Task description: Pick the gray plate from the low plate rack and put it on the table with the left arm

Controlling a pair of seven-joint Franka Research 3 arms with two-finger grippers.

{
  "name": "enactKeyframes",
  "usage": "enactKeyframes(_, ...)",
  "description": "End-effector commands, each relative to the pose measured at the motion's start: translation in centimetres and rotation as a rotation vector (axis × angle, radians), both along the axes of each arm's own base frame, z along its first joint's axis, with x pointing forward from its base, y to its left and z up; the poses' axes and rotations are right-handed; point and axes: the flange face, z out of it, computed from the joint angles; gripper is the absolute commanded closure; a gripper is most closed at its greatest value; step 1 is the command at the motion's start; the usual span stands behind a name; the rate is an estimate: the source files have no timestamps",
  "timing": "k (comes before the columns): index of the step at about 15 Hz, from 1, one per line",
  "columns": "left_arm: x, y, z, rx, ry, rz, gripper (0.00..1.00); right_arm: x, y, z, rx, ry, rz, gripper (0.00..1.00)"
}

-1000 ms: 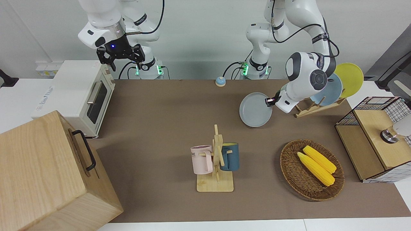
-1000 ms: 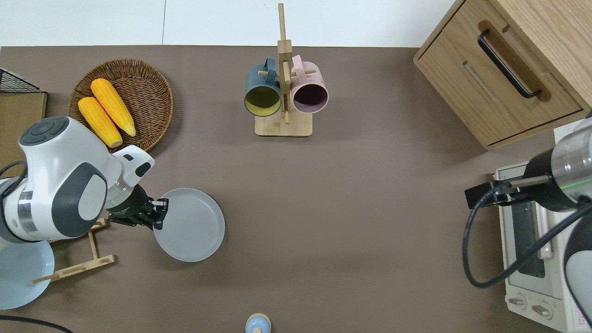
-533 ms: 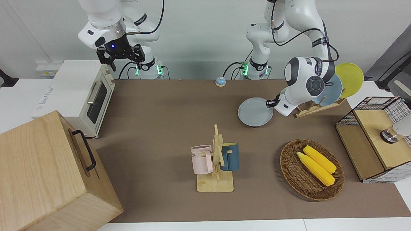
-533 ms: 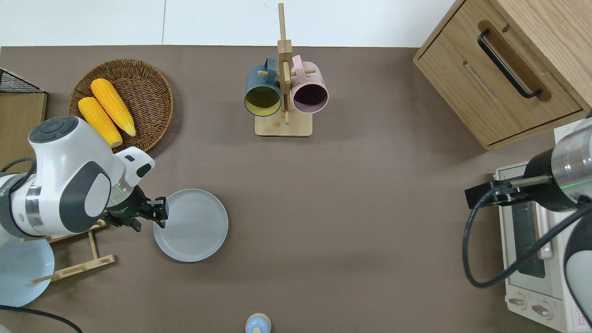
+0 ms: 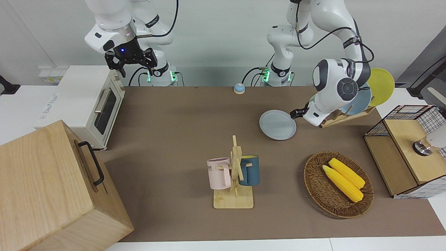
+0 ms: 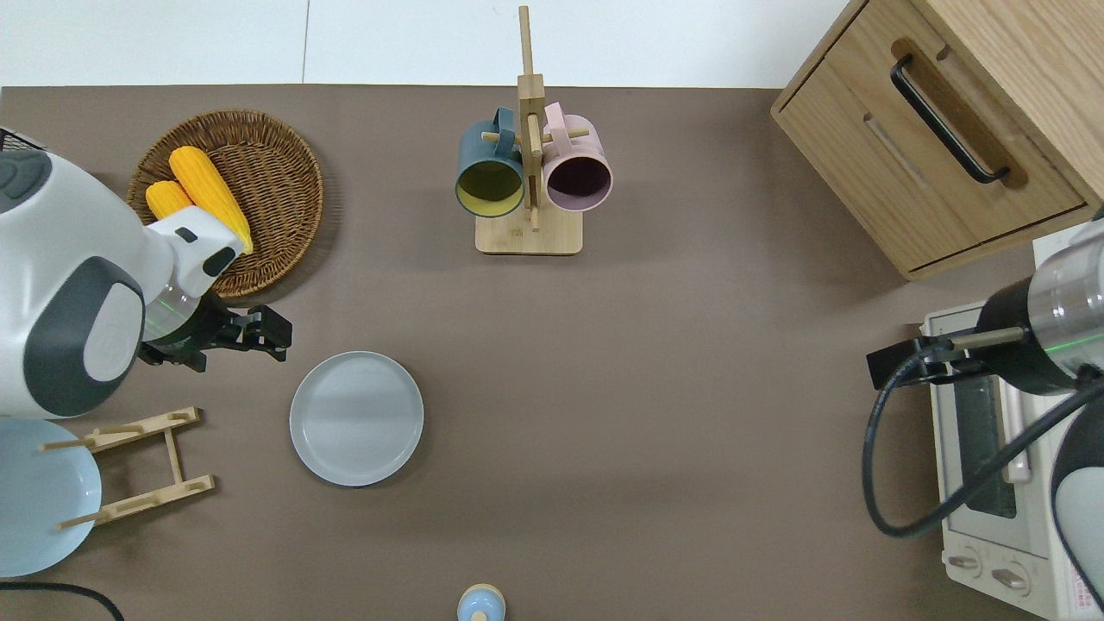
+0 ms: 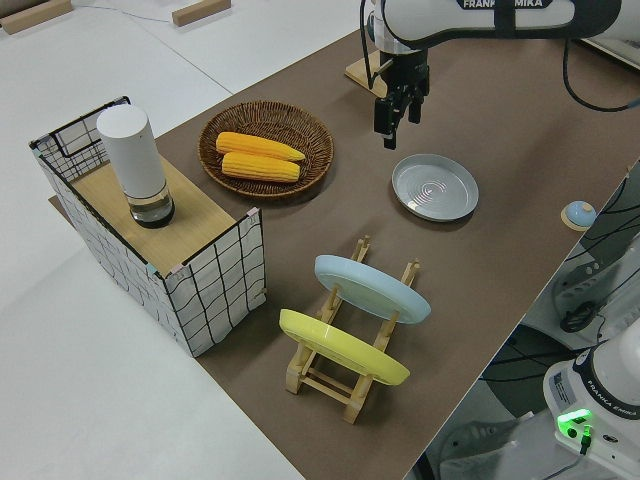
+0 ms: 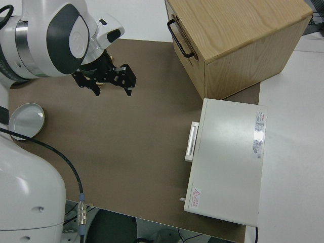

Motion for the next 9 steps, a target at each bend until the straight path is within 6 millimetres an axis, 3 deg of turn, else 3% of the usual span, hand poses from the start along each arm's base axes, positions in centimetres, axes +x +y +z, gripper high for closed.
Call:
enactKeyframes(1,0.3,0.7,5.3,0.03,-0.137,-0.007,0.01,-0.3,-0.4,0.4,0.002,0.005,-0.005,0.011)
enactKeyframes(9,0.9,1.7,10.2,0.102,-0.292,-0.036,0.0,-0.3,-0.4,0.4,0.002,0.005,-0.005,0.011)
